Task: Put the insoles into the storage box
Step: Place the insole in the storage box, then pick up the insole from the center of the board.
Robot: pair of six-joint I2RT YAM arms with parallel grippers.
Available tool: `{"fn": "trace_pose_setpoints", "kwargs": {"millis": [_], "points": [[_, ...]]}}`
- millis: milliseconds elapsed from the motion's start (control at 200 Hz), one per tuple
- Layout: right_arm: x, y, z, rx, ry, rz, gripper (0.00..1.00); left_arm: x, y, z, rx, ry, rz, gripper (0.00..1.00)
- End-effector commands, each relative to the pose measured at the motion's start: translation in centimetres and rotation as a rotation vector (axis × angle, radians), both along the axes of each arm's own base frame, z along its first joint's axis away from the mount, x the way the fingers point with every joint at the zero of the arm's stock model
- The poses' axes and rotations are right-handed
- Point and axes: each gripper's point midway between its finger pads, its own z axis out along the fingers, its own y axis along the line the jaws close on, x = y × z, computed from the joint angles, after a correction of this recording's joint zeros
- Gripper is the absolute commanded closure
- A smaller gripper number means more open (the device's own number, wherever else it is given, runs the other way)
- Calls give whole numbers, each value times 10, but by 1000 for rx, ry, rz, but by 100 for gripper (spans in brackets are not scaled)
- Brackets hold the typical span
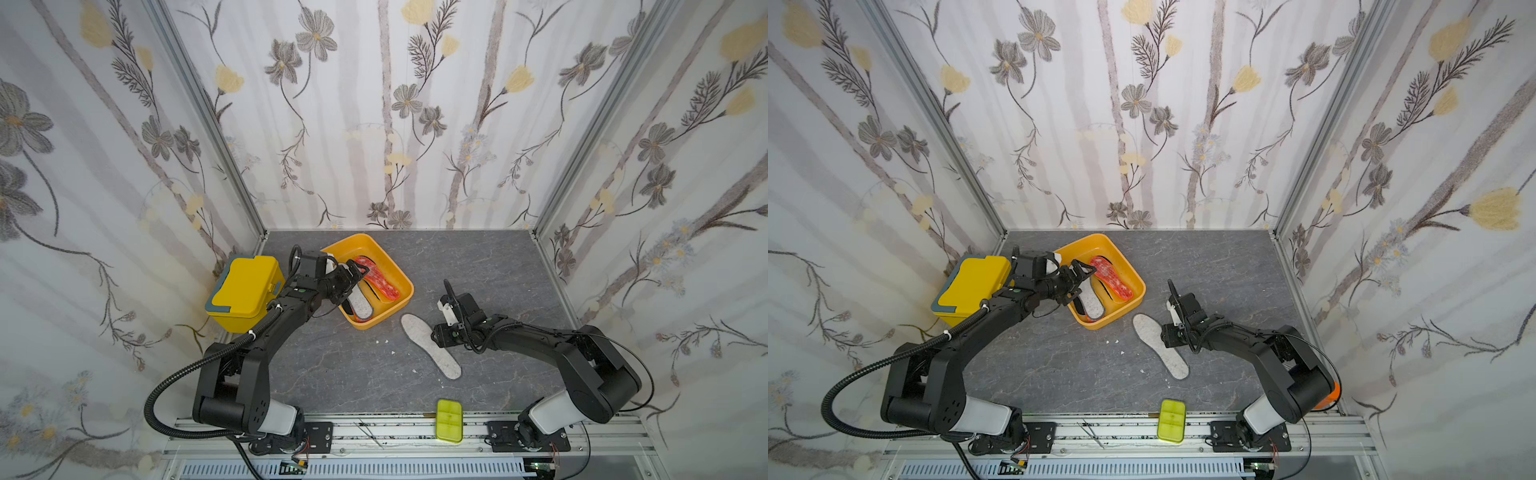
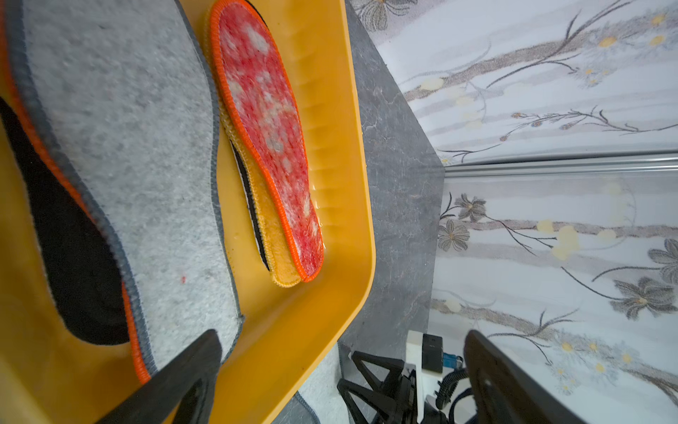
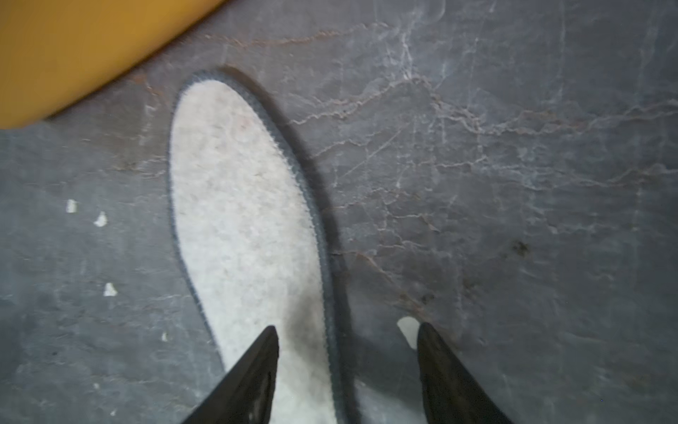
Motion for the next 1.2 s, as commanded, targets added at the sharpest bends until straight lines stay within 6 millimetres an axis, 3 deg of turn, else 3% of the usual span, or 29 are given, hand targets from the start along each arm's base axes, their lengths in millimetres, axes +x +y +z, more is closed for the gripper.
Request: {"fn": "trace_pose_setpoints", "kwargs": {"millis": [0, 210, 629, 824, 1054, 1194], "points": [[1, -4, -10, -64, 3, -16, 39, -3, -7, 12, -48, -43, -32, 0], [-7, -4, -27, -160, 23, -1, 41, -8, -2, 5, -38, -25, -11, 0], [-30, -16, -35, -298, 41, 26, 46, -5, -2, 6, -42, -20, -7, 0], [-34, -17, -47, -326, 72, 39, 64, -7, 0, -3, -31, -7, 2, 0], [-30, -13, -59, -298, 94, 15, 73, -8, 6, -8, 1, 3, 27, 0], [-25, -10, -55, -273, 82, 5, 79, -11, 6, -9, -3, 4, 27, 0]]}}
